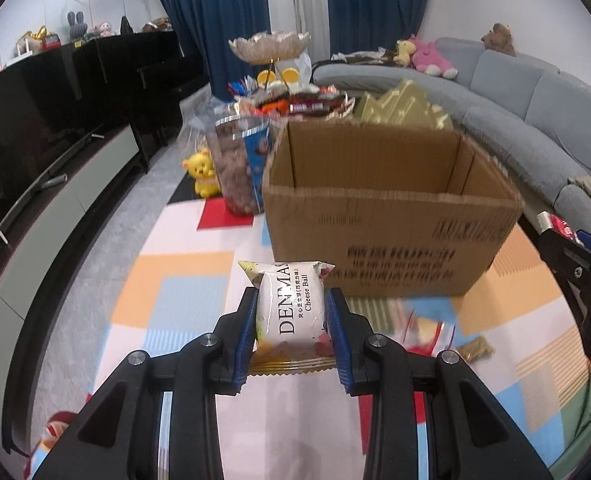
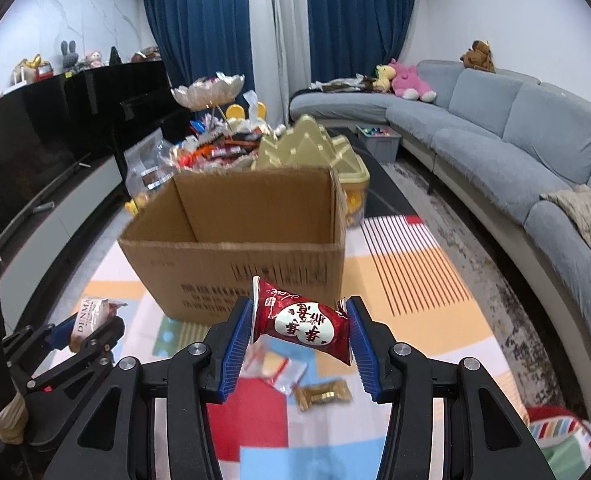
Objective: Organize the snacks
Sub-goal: 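Carry the DENMA packet and red candy up over the open cardboard box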
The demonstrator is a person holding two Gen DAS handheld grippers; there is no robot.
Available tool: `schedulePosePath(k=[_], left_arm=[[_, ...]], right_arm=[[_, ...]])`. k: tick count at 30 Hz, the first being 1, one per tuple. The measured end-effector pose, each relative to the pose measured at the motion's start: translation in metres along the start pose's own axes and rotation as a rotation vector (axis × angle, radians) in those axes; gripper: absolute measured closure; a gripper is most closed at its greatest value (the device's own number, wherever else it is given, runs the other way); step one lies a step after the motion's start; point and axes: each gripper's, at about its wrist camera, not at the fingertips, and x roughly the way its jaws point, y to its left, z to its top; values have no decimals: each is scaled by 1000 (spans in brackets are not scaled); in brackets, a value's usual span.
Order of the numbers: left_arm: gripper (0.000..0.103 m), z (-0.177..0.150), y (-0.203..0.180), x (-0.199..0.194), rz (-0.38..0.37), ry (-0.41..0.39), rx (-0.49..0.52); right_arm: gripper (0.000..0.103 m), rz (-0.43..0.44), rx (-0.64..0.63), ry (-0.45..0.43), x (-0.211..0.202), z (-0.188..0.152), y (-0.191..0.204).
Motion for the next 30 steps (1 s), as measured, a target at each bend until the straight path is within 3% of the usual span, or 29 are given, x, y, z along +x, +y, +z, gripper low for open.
schedulePosePath(k=[12, 30], left_arm=[[69, 63, -9, 1, -29, -76, 22], [69, 121, -13, 49, -76, -77, 45]], right_arm=[[54, 36, -43, -78, 10, 63, 8], [54, 65, -69, -56, 64, 113, 15]])
